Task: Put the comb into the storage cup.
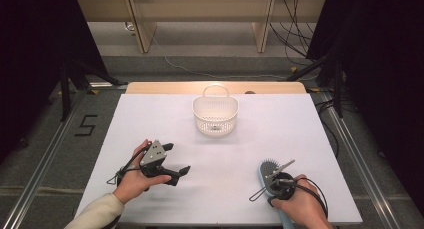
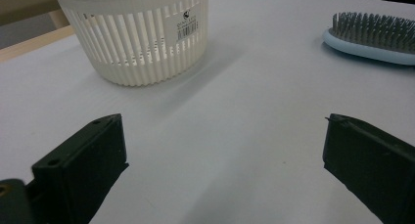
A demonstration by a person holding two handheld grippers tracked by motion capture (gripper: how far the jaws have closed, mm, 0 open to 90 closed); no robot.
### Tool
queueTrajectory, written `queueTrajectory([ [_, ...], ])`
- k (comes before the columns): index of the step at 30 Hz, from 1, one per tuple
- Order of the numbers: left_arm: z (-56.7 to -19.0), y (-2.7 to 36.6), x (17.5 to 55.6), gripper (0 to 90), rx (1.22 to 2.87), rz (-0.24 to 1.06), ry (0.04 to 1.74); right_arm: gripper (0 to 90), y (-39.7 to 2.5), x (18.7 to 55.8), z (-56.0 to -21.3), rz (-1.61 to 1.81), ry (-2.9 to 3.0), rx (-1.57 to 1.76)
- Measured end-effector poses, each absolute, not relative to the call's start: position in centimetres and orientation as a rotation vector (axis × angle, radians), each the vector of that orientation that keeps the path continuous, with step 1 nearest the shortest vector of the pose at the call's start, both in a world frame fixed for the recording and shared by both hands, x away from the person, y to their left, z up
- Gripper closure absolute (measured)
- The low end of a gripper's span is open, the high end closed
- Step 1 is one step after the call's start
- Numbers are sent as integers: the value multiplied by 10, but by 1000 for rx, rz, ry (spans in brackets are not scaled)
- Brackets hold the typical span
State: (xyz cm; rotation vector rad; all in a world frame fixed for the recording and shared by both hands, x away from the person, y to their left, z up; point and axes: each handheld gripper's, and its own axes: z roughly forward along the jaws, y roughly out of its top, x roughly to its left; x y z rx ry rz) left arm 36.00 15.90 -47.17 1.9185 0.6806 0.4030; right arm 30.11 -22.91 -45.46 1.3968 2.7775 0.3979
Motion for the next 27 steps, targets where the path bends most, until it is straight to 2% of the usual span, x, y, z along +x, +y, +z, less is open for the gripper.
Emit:
queueTrajectory([
  [15,-472,159,359,23,1921,403,683,894,-254,295,-453,431,2734,1469],
  [19,-472,160,359,25,1921,408,687,792,-256,290,-449,562,2756,1436],
  [27,-471,162,357,27,1920,417,692,659,-262,289,-431,904,2660,1382],
])
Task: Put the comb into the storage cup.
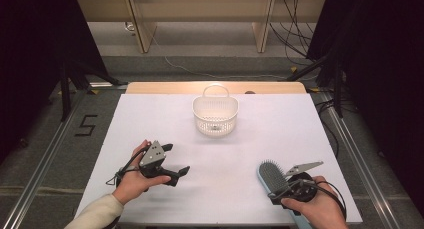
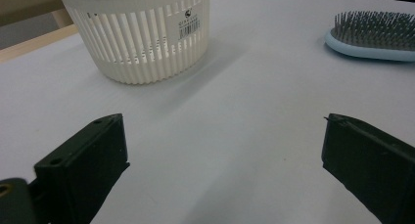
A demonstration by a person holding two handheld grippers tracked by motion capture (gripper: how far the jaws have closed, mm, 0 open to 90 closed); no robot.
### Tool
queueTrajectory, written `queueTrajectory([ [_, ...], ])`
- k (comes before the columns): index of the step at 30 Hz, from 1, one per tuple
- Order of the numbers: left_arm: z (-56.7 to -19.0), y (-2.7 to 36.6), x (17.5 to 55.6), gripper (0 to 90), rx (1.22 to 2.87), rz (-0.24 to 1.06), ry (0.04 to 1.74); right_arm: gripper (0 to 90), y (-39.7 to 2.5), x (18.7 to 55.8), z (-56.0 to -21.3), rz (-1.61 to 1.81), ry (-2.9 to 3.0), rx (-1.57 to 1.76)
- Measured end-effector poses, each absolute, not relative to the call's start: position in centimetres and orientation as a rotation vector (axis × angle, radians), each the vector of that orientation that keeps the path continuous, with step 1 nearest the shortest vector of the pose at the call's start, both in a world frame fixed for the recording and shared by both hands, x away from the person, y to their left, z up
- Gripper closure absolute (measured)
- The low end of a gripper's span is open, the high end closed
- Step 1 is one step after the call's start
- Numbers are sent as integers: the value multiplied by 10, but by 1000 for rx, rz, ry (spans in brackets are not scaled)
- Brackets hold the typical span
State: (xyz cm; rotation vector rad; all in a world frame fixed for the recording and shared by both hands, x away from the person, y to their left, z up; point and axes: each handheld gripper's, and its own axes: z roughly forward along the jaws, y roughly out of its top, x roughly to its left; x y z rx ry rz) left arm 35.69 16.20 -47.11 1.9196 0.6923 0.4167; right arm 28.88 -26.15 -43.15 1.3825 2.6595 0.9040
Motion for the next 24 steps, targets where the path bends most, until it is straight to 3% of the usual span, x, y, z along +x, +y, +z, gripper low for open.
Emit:
queueTrajectory([
  [7,-469,165,355,28,1913,429,700,450,-268,294,-420,1181,2401,1236],
  [15,-469,171,352,28,1911,443,716,195,-274,301,-421,1233,2223,1169],
  [24,-469,181,351,28,1899,458,749,167,-283,306,-418,1241,2167,1171],
])
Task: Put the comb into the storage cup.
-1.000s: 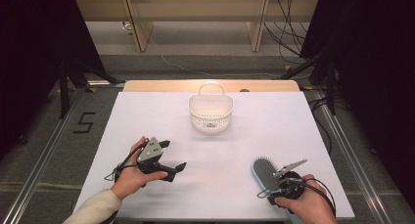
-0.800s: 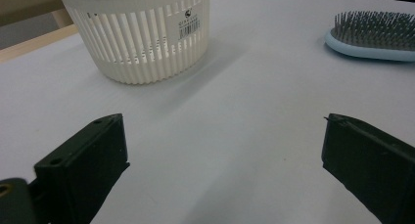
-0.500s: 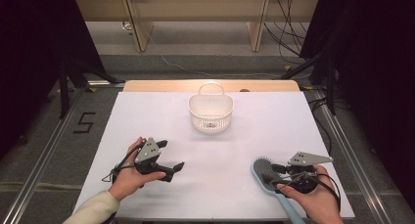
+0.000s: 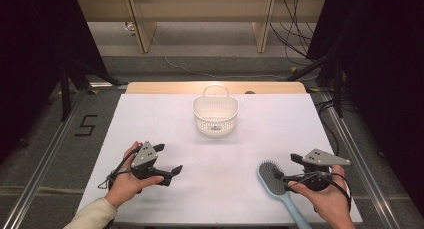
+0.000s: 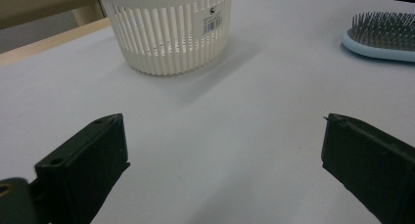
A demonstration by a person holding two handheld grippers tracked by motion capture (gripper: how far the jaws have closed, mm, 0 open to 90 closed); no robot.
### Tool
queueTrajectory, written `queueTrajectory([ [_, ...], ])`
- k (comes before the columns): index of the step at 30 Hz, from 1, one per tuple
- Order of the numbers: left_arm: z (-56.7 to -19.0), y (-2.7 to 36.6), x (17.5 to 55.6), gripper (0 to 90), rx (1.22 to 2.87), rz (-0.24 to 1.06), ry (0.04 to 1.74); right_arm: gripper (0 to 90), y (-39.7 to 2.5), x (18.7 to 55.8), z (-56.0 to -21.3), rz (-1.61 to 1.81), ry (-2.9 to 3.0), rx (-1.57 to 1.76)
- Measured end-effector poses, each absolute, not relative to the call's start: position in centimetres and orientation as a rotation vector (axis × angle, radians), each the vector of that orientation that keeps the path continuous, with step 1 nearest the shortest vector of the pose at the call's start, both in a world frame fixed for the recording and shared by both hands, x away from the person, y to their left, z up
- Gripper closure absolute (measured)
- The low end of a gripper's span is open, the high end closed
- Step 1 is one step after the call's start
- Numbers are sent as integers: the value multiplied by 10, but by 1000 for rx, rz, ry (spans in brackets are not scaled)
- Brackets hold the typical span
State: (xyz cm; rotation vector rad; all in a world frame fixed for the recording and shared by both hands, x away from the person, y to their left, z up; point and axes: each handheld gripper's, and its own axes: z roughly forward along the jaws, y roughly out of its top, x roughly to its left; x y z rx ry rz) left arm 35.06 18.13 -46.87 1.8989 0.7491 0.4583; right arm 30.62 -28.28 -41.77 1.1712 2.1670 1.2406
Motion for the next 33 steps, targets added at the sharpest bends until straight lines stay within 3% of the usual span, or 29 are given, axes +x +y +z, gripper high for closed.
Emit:
queueTrajectory([
  [11,-470,183,347,27,1900,463,759,169,-285,313,-420,1249,2133,1155],
  [33,-471,184,347,28,1895,458,765,257,-276,314,-429,402,2708,1442],
])
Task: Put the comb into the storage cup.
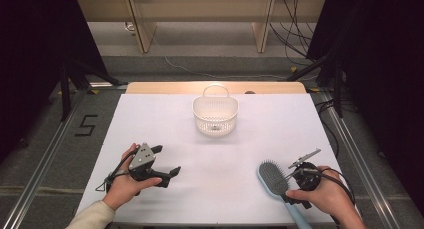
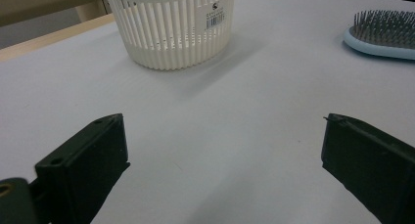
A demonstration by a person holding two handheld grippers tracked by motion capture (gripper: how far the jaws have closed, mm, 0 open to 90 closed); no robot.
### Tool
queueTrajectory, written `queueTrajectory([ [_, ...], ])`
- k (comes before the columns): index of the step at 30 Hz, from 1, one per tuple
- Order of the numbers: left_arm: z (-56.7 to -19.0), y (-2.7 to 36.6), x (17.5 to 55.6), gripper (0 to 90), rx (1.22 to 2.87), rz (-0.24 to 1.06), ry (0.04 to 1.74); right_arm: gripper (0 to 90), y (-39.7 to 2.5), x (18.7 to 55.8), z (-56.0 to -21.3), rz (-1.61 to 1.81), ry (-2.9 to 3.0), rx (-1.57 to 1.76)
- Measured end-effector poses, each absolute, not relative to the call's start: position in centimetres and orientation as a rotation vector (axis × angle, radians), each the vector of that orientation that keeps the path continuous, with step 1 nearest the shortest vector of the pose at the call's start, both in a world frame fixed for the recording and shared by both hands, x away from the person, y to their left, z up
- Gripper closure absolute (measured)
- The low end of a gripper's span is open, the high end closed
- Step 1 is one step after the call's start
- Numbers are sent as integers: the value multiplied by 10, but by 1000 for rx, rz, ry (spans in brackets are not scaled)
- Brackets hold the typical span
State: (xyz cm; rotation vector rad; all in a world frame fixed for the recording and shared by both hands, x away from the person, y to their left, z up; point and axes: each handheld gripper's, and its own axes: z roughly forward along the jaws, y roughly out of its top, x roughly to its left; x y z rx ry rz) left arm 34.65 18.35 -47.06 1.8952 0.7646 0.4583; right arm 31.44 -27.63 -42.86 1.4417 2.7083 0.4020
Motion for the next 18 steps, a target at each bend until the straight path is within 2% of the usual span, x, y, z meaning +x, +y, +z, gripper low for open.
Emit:
queueTrajectory([
  [18,-470,184,346,28,1893,458,764,333,-253,321,-453,135,2747,1458],
])
